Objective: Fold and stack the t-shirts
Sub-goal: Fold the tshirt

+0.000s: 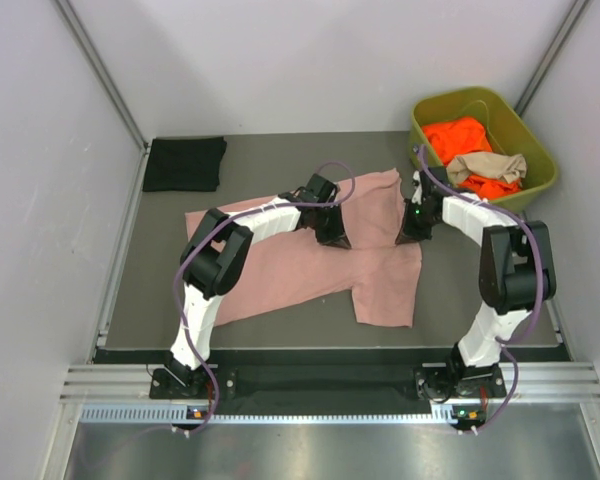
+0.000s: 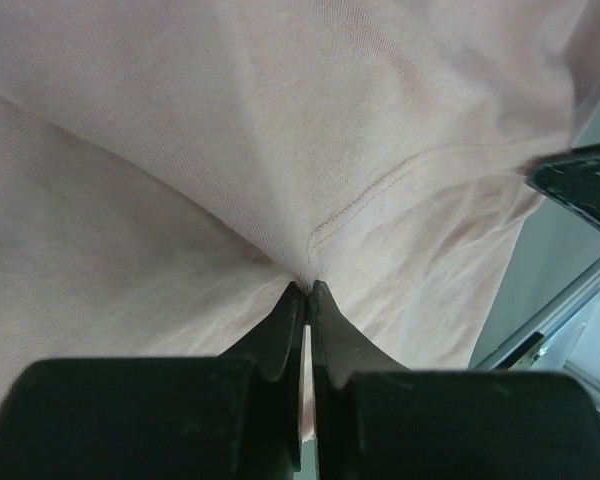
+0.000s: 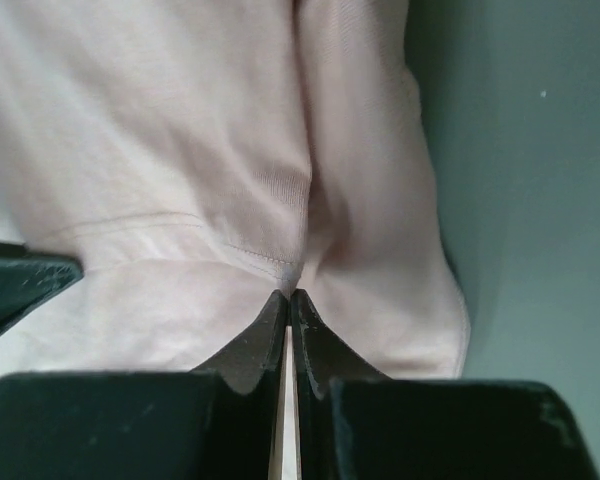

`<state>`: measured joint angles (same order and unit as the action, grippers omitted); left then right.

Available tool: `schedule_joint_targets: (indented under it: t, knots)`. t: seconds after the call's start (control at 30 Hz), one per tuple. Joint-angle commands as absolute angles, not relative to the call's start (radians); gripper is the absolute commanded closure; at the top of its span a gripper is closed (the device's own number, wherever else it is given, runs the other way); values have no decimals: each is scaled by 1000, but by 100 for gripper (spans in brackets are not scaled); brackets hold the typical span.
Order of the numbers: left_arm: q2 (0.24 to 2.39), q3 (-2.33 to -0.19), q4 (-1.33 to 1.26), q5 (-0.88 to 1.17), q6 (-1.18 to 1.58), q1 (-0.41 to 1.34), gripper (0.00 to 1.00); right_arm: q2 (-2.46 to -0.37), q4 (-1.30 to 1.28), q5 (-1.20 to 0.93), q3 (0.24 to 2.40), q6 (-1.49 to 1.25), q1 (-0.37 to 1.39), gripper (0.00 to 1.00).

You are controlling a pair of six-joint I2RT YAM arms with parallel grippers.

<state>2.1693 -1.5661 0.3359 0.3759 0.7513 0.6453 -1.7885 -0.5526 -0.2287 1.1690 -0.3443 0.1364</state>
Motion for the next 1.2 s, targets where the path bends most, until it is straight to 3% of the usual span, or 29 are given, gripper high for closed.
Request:
schedule_joint_targets:
  t: [0.0,0.43,0.8,0.87,0.97,1.0,1.17]
  knots:
    - [2112,-1617,403,357,684,649,100,-1691,-574,-264,1158,-360,140,100]
    - [2049,-1575,462,321,635,649,100,-1574,-592,-281,1046,-383,159,100]
    - [2077,-1577,485,333,638,650,100,-1618,-554,-250,1042,-370,160,98]
    - [2092,-1585,489,342,631,649,95,-1635,-564,-244,1069,-359,161,93]
    - [2083,-1595,514,336,615,644,71,-1646,-587,-210,1116,-345,163,72]
    - [2071,-1589,502,331,608,641,56,-1644,-592,-189,1133,-339,161,69]
    - [1932,-1536,480,327,523,557,44,-1677,-530,-115,1287,-330,164,63]
